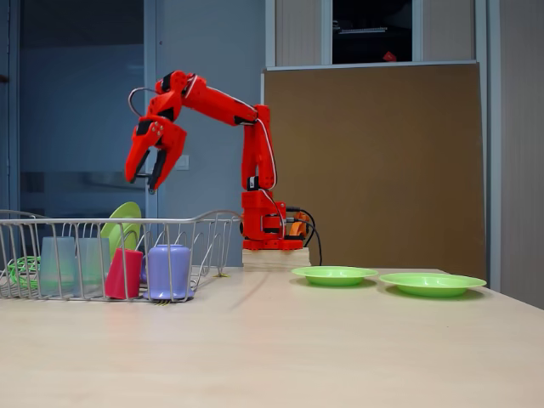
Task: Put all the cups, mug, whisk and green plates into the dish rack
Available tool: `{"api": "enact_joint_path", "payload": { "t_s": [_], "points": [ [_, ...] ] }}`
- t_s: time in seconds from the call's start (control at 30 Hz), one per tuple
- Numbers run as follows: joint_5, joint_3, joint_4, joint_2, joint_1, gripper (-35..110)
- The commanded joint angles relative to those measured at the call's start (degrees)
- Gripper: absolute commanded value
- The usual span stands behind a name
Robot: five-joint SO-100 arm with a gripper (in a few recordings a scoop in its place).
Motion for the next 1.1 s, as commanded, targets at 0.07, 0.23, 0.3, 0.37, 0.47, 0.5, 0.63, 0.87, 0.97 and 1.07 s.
{"api": "enact_joint_path", "payload": {
  "t_s": [0.07, 0.23, 0.3, 0.37, 0.47, 0.5, 0.63, 0.87, 0.97, 1.07],
  "points": [
    [2.5, 0.4, 6.9, 8.5, -8.2, 12],
    [2.2, 10.6, 7.2, 17.8, -18.5, 11],
    [1.4, 15.6, 5.8, 21.6, -22.9, 12],
    [0.7, 20.0, 4.2, 25.0, -27.3, 13],
    [9.3, 25.0, 0.4, 28.0, -31.7, 6],
    [16.3, 26.0, -0.7, 28.6, -32.4, 3],
    [20.7, 32.6, -4.6, 31.0, -39.6, 1],
    [32.4, 42.3, -12.5, 31.4, -51.6, 9],
    [37.4, 46.3, -18.2, 30.1, -57.4, 24],
    [46.2, 50.1, -23.2, 28.3, -62.1, 29]
  ]
}}
